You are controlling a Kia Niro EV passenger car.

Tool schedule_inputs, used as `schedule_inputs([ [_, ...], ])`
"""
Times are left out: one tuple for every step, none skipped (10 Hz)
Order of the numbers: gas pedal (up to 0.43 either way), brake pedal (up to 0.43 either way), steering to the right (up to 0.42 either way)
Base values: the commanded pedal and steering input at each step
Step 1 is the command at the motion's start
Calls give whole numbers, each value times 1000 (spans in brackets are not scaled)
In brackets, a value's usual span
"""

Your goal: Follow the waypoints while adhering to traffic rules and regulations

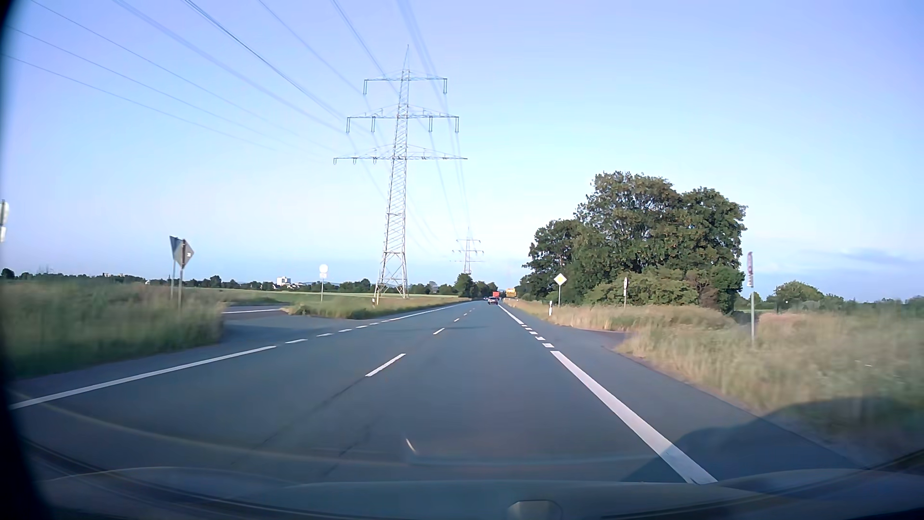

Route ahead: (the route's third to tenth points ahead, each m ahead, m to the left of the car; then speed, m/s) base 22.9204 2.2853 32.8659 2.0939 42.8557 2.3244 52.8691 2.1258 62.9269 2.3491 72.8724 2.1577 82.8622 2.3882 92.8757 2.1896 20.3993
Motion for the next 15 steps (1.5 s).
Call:
schedule_inputs([
  [0,18,1],
  [0,24,1],
  [0,18,1],
  [0,24,1],
  [0,24,1],
  [0,18,1],
  [0,18,2],
  [0,18,2],
  [0,18,2],
  [0,24,2],
  [0,18,3],
  [0,24,3],
  [0,18,3],
  [0,18,2],
  [0,24,2],
])
